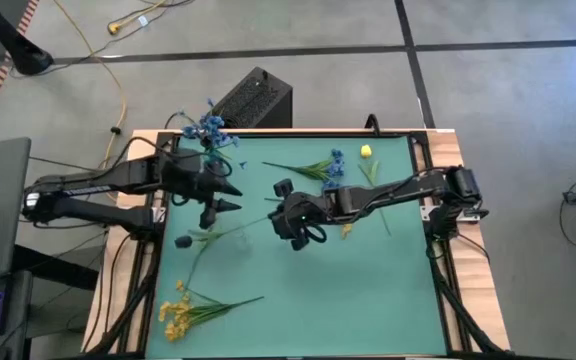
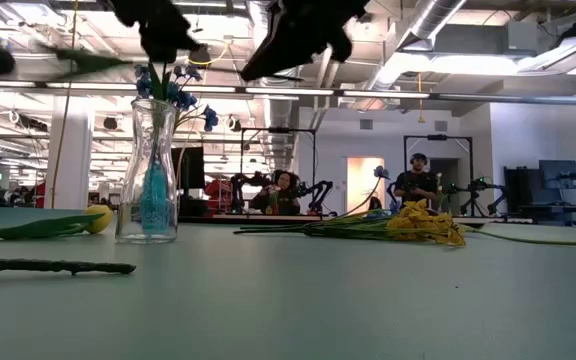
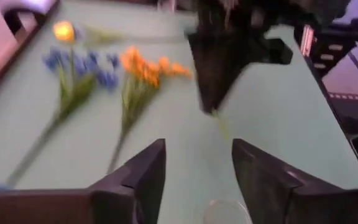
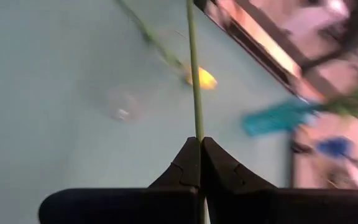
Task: Sort flowers into vase by color
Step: Put the black flower into the blue vase
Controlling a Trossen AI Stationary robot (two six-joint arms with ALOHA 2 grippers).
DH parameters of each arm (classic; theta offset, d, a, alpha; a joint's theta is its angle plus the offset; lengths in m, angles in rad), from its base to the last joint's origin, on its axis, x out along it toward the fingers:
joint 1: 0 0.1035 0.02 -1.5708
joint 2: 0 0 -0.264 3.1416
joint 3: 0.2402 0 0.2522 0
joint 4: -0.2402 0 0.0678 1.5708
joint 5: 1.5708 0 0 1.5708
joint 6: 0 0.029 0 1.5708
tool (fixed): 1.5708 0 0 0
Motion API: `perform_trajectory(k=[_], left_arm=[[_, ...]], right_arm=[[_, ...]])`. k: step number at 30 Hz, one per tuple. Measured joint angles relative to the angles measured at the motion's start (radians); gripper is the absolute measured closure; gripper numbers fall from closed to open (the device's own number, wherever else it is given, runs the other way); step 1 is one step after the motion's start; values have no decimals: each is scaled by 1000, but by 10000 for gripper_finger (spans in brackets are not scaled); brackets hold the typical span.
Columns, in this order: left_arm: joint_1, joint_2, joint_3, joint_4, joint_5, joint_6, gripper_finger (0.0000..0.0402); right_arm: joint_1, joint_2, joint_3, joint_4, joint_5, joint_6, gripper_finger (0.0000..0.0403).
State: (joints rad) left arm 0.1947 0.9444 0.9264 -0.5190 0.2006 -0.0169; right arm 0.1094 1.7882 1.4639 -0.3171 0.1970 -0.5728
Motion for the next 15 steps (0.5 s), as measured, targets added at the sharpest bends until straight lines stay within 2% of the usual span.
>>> perform_trajectory(k=[4, 7, 9, 11, 15], left_arm=[[0, -58, 10, 31, -67, 87, 209], [0, -124, -39, 91, -105, 140, 208], [0, -168, -90, 147, -103, 152, 208], [0, -208, -152, 249, -88, 152, 208], [0, -250, -276, 577, 39, 165, 207]], right_arm=[[-14, -49, -14, 26, -266, 0, 377], [-56, -109, -82, 127, -458, 11, 377], [-96, -152, -156, 243, -543, 43, 377], [-141, -187, -242, 421, -611, 112, 377], [-216, -197, -388, 933, -696, 372, 377]])
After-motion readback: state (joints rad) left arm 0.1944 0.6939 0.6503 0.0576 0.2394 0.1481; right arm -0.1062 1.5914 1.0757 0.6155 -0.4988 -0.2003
